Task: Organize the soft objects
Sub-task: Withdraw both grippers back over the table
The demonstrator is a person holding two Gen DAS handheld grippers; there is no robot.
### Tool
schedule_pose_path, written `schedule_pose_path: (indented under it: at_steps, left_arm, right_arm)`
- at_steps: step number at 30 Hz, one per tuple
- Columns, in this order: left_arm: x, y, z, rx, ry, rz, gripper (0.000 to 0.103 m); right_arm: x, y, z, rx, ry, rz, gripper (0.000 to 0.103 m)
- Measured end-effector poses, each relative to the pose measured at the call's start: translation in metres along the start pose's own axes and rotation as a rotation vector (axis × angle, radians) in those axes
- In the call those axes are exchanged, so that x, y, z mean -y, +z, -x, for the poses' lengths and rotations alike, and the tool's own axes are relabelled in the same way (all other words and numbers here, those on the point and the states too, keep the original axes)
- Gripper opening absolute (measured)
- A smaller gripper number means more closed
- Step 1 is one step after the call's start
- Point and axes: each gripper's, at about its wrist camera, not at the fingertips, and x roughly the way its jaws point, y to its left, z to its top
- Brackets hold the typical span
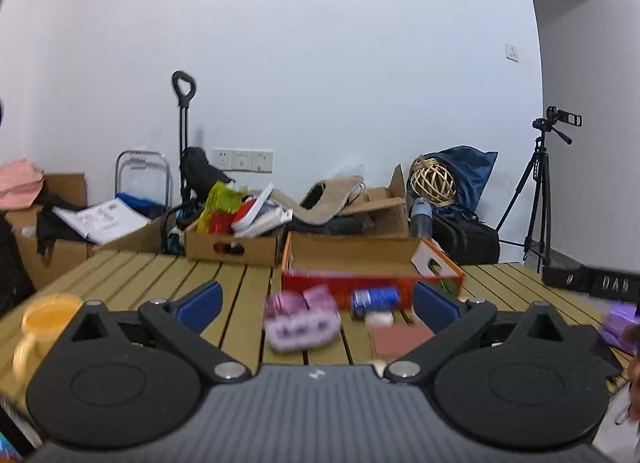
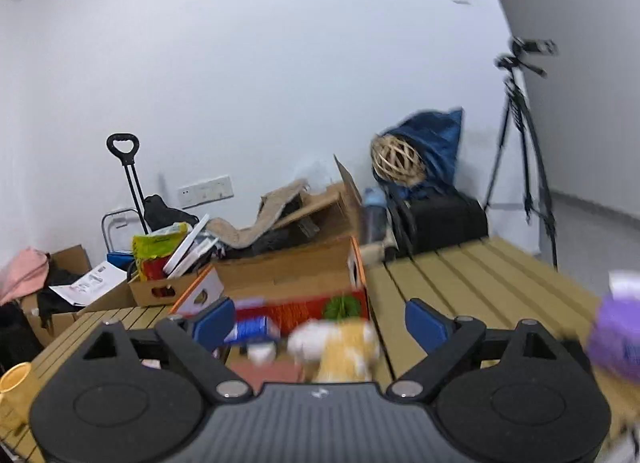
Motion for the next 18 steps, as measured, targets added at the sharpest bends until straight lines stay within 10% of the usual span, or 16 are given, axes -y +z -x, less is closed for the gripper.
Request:
schedule_pose_path:
  at_steps: [8, 18]
  left_arm:
    - [0.024, -0.072, 0.045, 0.075, 0.005, -0.044, 0.103]
    - [0.038, -0.083, 0.036, 0.059, 0.024, -0.125, 0.103]
  right_arm:
    - [-0.023, -0.090, 0.060, -0.006, -0.015, 0.100, 0.093]
    - [-0.045, -0.097, 0.061, 0.035, -0.016, 0.212, 0.102]
